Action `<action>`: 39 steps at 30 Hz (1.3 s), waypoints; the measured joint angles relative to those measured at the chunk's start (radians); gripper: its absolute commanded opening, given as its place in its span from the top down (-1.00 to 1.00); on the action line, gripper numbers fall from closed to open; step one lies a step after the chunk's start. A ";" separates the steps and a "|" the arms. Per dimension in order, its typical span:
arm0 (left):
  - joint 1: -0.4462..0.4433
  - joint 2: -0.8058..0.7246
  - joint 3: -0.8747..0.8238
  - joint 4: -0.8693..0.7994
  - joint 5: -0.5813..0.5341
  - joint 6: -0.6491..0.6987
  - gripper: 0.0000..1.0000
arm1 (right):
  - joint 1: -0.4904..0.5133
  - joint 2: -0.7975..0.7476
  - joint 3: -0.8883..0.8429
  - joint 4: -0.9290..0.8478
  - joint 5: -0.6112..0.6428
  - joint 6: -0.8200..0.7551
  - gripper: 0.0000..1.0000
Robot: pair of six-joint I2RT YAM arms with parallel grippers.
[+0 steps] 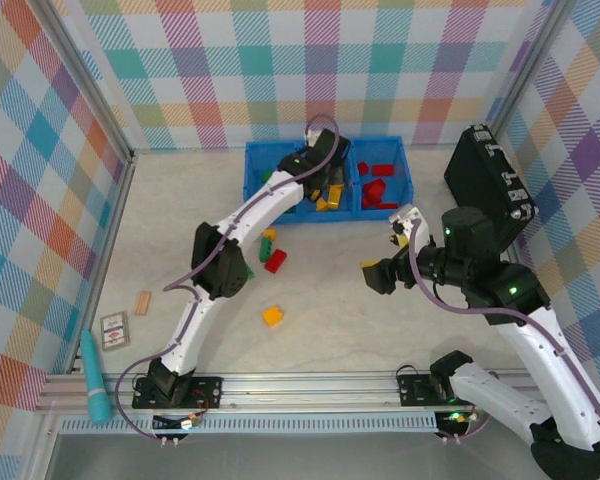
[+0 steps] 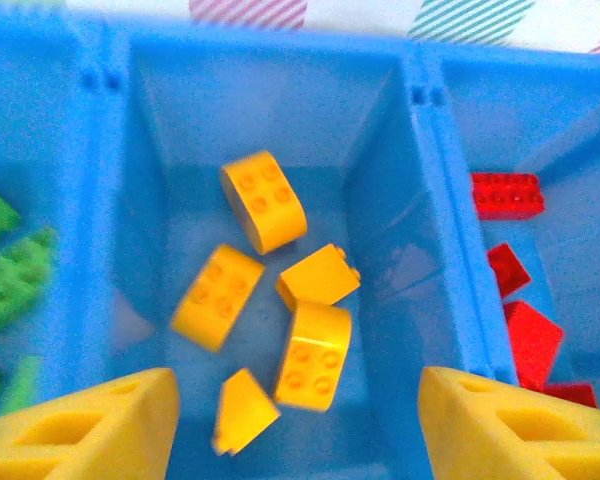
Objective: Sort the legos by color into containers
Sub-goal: Place the lego in the container, then pick up the lego from the middle-left of the table.
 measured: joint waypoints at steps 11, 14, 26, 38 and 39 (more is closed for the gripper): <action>-0.016 -0.788 -0.816 -0.057 0.027 0.082 -0.48 | 0.000 0.044 -0.034 0.088 -0.028 0.000 -0.98; -0.069 -0.860 -1.038 -0.073 0.051 0.128 -0.49 | 0.000 0.070 -0.054 0.118 -0.045 0.000 -0.98; -0.197 -1.049 -1.348 -0.118 0.165 0.214 -0.65 | 0.000 0.176 -0.059 0.183 -0.079 0.000 -0.98; -0.315 -0.928 -1.442 -0.048 0.185 0.248 -0.65 | 0.000 0.160 -0.050 0.212 -0.081 0.000 -0.98; -0.317 -0.918 -1.442 -0.037 0.185 0.253 -0.65 | 0.000 0.160 -0.049 0.213 -0.081 0.000 -0.98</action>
